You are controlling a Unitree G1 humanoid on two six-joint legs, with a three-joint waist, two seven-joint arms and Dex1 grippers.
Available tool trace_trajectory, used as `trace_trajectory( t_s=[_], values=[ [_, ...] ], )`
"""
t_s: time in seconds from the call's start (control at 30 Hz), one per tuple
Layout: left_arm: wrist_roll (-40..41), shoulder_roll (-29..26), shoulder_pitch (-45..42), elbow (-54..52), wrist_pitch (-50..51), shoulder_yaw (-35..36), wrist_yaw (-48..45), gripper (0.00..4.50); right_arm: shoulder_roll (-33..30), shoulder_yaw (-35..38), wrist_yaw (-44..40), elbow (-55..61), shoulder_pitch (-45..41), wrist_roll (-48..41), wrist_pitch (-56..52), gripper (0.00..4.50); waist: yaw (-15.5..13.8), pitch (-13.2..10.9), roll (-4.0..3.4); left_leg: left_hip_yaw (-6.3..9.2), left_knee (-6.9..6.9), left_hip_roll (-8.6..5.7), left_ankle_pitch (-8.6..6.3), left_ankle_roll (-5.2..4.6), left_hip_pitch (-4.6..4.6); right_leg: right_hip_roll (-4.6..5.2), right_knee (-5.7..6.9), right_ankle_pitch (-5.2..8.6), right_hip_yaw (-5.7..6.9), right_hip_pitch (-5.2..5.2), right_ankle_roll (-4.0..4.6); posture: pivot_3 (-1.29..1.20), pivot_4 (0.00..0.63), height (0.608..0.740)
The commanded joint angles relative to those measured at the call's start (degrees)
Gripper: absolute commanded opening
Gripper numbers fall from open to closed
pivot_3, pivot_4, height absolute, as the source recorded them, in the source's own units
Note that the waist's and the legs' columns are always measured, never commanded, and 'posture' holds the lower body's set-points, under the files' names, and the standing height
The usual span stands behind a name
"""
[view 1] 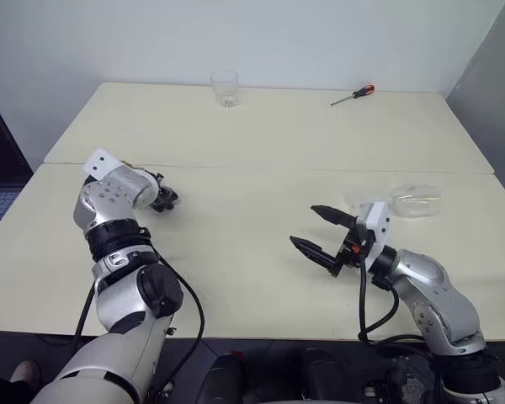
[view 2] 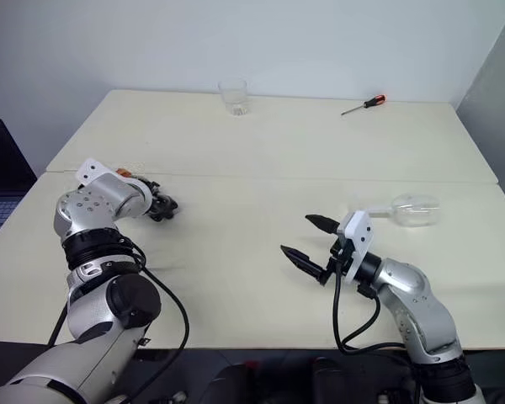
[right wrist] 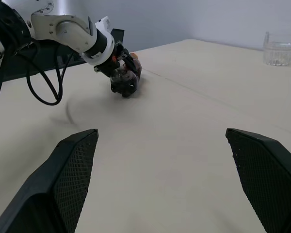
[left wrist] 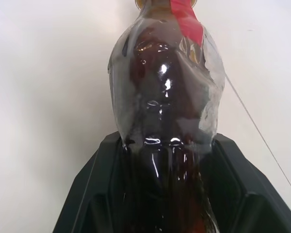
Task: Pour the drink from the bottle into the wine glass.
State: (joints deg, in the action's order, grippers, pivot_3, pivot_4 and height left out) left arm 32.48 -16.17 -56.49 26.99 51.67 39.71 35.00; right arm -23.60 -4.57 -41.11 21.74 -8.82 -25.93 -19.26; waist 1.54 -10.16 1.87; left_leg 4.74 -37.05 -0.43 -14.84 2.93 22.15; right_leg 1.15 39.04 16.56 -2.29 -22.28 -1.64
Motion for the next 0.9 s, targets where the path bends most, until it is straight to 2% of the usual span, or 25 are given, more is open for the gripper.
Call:
trace_trajectory(
  t_s=[0.03, 0.23, 0.43, 0.53, 0.7, 0.9],
  values=[
    [-1.6, -2.5, 0.3, -8.0, 0.8, -5.5, -4.7, 1.92, 0.4, 0.3, 0.0, 1.1, -1.2, -0.1, 1.2, 4.5, 0.1, 0.0, 0.0, -0.02, 0.0, 0.0, 0.0, 0.0, 0.0, 0.0, 0.0, 0.0, -0.02, 0.0, 0.0, 0.0, 0.15, 0.74],
    [-7.7, -5.5, 8.6, -20.4, -2.2, -18.6, -15.6, 1.92, 1.7, 0.4, 0.5, -0.6, -2.5, 0.0, 1.4, 4.5, 0.2, 0.0, -0.01, -0.05, 0.04, 0.03, 0.03, 0.06, -0.06, 0.0, 0.02, 0.0, -0.05, -0.02, 0.01, 0.0, 0.15, 0.74],
    [-17.4, -9.3, 17.0, -26.5, -15.8, -29.9, -26.6, 1.92, 3.5, 0.5, 1.6, -2.8, -4.4, 0.3, 1.6, 4.5, 0.0, 0.0, -0.01, -0.03, 0.02, 0.02, 0.06, 0.09, -0.04, 0.0, 0.0, -0.01, -0.05, 0.0, 0.01, 0.0, 0.15, 0.74],
    [-22.6, -10.9, 20.5, -25.3, -25.2, -32.9, -30.2, 1.92, 4.4, 0.4, 2.2, -3.6, -5.3, 0.5, 1.7, 4.5, 0.0, 0.0, -0.01, -0.04, 0.05, 0.02, 0.05, 0.09, -0.06, 0.0, 0.0, 0.0, -0.06, 0.0, 0.01, 0.0, 0.15, 0.74],
    [-30.9, -12.3, 26.5, -18.2, -46.5, -36.8, -34.2, 1.92, 6.1, -0.1, 3.1, -4.5, -6.4, 0.9, 2.1, 4.5, 0.0, 0.0, -0.01, -0.05, 0.06, 0.03, 0.04, 0.06, -0.06, 0.0, -0.01, -0.01, -0.08, -0.01, 0.02, 0.0, 0.15, 0.74],
    [-34.9, -9.6, 31.1, -6.6, -65.9, -37.8, -34.8, 1.92, 7.6, -0.3, 4.2, -4.4, -6.8, 1.7, 2.4, 4.5, 0.0, 0.0, -0.02, -0.05, 0.05, 0.03, -0.09, -0.17, -0.04, 0.03, -0.01, -0.01, -0.06, -0.01, 0.02, 0.0, 0.15, 0.74]
  ],
)
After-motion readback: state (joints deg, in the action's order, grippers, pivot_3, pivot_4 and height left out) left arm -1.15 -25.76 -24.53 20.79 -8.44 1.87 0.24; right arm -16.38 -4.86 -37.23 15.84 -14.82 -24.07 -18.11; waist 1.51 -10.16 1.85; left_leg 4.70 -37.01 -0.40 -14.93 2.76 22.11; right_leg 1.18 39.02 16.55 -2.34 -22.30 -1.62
